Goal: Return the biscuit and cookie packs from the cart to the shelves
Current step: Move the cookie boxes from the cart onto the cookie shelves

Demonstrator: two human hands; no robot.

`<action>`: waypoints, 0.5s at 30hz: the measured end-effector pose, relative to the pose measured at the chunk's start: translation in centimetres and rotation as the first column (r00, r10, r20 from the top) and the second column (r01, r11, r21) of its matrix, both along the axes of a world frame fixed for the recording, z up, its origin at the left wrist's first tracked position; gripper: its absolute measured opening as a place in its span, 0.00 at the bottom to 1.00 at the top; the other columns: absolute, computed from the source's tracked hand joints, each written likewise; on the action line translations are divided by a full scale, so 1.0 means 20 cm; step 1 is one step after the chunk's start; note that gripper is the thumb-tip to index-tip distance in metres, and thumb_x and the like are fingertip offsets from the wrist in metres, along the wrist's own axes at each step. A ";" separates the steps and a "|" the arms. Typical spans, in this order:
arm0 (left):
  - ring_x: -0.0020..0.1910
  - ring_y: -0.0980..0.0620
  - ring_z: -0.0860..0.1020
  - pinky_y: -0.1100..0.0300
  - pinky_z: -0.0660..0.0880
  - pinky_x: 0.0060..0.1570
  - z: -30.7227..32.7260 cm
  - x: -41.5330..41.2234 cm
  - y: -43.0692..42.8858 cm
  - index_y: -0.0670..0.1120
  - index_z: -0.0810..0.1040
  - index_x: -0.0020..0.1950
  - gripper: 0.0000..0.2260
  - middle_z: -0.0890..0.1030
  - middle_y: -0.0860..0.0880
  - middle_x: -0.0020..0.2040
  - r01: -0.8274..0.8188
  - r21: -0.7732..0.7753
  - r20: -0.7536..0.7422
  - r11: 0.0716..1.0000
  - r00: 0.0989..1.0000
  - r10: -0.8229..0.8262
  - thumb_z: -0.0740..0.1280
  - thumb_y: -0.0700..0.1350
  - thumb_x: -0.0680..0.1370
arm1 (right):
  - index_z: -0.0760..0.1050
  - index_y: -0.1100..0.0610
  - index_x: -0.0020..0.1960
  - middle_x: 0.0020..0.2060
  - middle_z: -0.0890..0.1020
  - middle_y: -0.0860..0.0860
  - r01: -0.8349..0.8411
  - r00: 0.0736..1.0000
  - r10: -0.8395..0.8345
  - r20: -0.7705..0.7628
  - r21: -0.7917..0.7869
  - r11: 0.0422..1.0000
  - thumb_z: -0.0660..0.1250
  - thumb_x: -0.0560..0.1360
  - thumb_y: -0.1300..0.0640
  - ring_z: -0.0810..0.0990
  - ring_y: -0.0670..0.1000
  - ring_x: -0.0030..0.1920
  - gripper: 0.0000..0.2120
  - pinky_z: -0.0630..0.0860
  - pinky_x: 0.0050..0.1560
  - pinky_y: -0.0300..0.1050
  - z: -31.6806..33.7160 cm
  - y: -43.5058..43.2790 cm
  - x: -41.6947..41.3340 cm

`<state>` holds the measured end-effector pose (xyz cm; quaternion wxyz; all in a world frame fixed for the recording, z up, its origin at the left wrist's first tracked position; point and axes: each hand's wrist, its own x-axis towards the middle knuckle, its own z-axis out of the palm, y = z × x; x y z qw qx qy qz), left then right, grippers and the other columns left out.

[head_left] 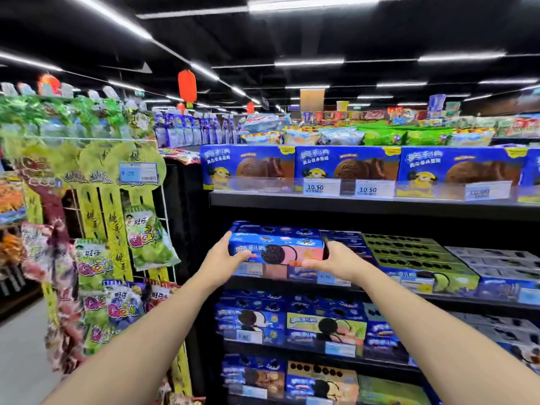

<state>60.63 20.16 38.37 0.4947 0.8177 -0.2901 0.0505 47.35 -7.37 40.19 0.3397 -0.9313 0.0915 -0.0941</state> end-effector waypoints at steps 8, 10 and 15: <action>0.57 0.51 0.78 0.61 0.70 0.51 -0.04 0.15 -0.03 0.44 0.64 0.76 0.29 0.80 0.50 0.61 -0.152 0.113 -0.056 0.982 0.986 0.159 0.70 0.49 0.79 | 0.62 0.51 0.76 0.65 0.78 0.53 0.011 0.987 -0.045 -0.153 -0.214 0.977 0.67 0.61 0.21 0.77 0.56 0.62 0.53 0.75 0.62 0.51 -0.02 -0.01 0.25; 0.56 0.49 0.77 0.61 0.70 0.51 -0.03 0.14 -0.05 0.43 0.59 0.80 0.30 0.79 0.45 0.64 -0.215 0.125 -0.047 0.968 0.974 0.223 0.67 0.45 0.81 | 0.61 0.51 0.76 0.65 0.78 0.52 0.021 0.986 -0.058 -0.158 -0.222 0.975 0.65 0.55 0.16 0.76 0.57 0.63 0.60 0.74 0.64 0.54 -0.02 0.01 0.28; 0.78 0.42 0.57 0.54 0.56 0.77 -0.11 0.04 -0.08 0.37 0.54 0.80 0.29 0.58 0.39 0.80 -0.348 0.122 0.172 0.929 0.930 0.326 0.63 0.39 0.82 | 0.60 0.47 0.76 0.66 0.78 0.49 -0.016 0.993 -0.001 -0.120 -0.133 0.991 0.67 0.58 0.18 0.77 0.55 0.62 0.56 0.74 0.65 0.54 -0.02 0.10 0.32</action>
